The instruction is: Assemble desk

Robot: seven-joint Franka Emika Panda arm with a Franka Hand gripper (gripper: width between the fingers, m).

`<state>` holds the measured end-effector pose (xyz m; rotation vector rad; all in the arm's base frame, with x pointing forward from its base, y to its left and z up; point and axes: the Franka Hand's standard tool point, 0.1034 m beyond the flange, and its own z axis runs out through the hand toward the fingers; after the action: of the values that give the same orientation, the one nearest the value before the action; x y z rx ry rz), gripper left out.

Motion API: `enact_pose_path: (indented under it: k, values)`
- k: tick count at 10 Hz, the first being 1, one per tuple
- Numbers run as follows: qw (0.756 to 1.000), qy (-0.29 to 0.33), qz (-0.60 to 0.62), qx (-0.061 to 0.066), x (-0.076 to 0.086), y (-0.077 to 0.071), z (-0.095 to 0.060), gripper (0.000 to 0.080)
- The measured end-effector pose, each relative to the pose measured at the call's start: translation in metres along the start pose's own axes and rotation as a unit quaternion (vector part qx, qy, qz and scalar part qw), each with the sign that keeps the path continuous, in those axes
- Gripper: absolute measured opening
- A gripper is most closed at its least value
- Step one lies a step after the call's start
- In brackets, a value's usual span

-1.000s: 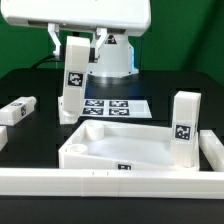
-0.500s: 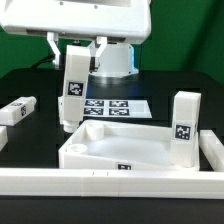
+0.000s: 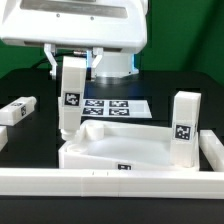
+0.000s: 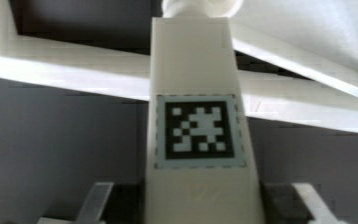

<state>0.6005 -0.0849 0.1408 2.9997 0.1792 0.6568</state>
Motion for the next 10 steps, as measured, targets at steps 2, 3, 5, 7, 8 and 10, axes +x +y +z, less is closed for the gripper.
enact_pose_path:
  k: [2, 3, 5, 7, 8, 10]
  values:
    - [1.0, -0.004, 0.001, 0.001, -0.0016, -0.0026, 0.0071, 0.029]
    - [1.0, -0.007, 0.002, 0.002, -0.0035, -0.0047, 0.0095, 0.029]
    - [1.0, -0.008, 0.007, 0.006, -0.0042, -0.0101, 0.0111, 0.029]
    - [1.0, -0.009, 0.008, 0.006, -0.0043, -0.0103, 0.0112, 0.029]
    - [1.0, -0.009, 0.008, 0.006, -0.0043, -0.0101, 0.0112, 0.029]
    - [0.999, -0.026, 0.009, 0.021, -0.0068, -0.0047, 0.0116, 0.029]
